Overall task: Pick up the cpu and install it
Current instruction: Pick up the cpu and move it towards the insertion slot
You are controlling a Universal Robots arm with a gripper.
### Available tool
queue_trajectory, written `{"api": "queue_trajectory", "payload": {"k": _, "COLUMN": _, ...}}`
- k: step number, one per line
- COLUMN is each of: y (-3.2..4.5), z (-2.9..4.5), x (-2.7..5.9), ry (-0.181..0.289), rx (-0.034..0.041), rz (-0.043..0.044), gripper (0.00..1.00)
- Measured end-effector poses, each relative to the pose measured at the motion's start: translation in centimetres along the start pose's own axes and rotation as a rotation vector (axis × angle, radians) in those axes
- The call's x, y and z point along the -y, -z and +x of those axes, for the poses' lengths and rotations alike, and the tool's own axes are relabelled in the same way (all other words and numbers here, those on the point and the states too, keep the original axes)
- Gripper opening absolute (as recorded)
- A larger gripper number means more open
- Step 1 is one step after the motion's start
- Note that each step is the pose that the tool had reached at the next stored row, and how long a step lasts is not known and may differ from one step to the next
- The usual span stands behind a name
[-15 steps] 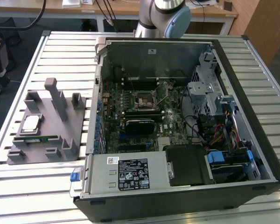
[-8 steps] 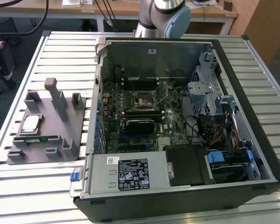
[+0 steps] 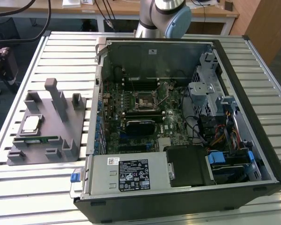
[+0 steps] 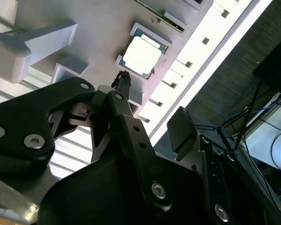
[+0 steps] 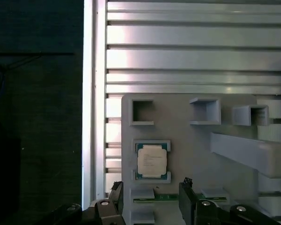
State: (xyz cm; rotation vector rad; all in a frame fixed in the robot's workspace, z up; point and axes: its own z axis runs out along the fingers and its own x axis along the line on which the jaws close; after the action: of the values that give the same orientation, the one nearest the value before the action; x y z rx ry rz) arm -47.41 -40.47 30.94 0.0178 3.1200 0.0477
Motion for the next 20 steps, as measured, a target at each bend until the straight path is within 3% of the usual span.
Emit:
{"api": "queue_trajectory", "payload": {"k": 16, "y": -2.92, "z": 0.03, "x": 0.11, "ry": 0.001, "rx": -0.0008, "rz": 0.0000, "gripper": 0.59}}
{"api": "queue_trajectory", "payload": {"k": 20, "y": -3.64, "z": 0.02, "x": 0.13, "ry": 0.007, "rx": -0.0009, "rz": 0.0001, "gripper": 0.65}}
